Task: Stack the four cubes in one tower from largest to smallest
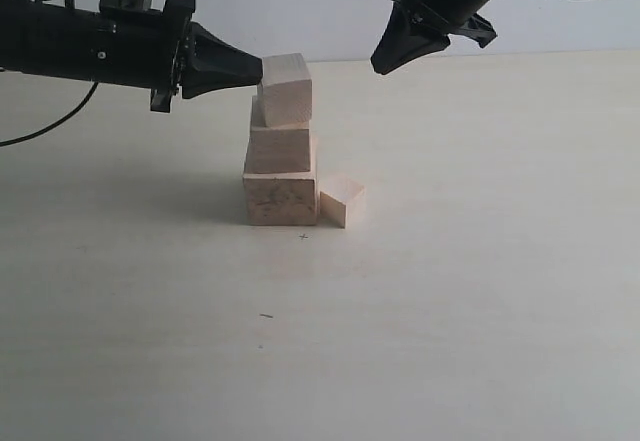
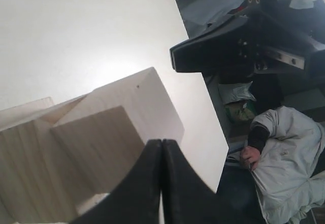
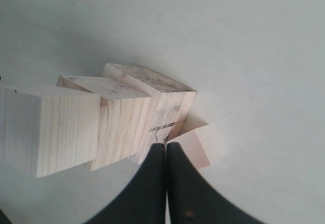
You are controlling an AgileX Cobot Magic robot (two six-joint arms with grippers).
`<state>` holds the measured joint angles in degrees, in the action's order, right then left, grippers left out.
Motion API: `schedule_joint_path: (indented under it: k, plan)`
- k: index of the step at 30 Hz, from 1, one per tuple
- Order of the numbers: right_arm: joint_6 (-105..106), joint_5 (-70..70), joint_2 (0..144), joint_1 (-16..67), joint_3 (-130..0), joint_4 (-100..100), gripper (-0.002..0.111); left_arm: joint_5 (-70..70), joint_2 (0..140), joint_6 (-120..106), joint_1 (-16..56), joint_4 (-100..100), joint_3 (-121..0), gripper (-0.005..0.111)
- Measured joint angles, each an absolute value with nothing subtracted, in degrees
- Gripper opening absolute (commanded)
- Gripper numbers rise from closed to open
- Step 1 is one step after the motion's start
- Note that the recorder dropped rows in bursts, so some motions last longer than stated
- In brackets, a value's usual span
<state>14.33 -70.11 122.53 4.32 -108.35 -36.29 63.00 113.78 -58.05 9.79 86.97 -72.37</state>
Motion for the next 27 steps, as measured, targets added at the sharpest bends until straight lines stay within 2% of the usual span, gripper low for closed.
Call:
schedule_joint_path:
  k: [15,27]
  plan:
    - [17.8,-69.7,122.5,5.3,-108.3,-50.8,0.000,60.1,111.9,-58.0,8.4,86.9,-72.4,0.000]
    - [8.2,-70.1,122.6,7.0,-108.2,-36.4,0.000,57.0,111.0,-55.7,7.6,79.8,-72.4,0.000]
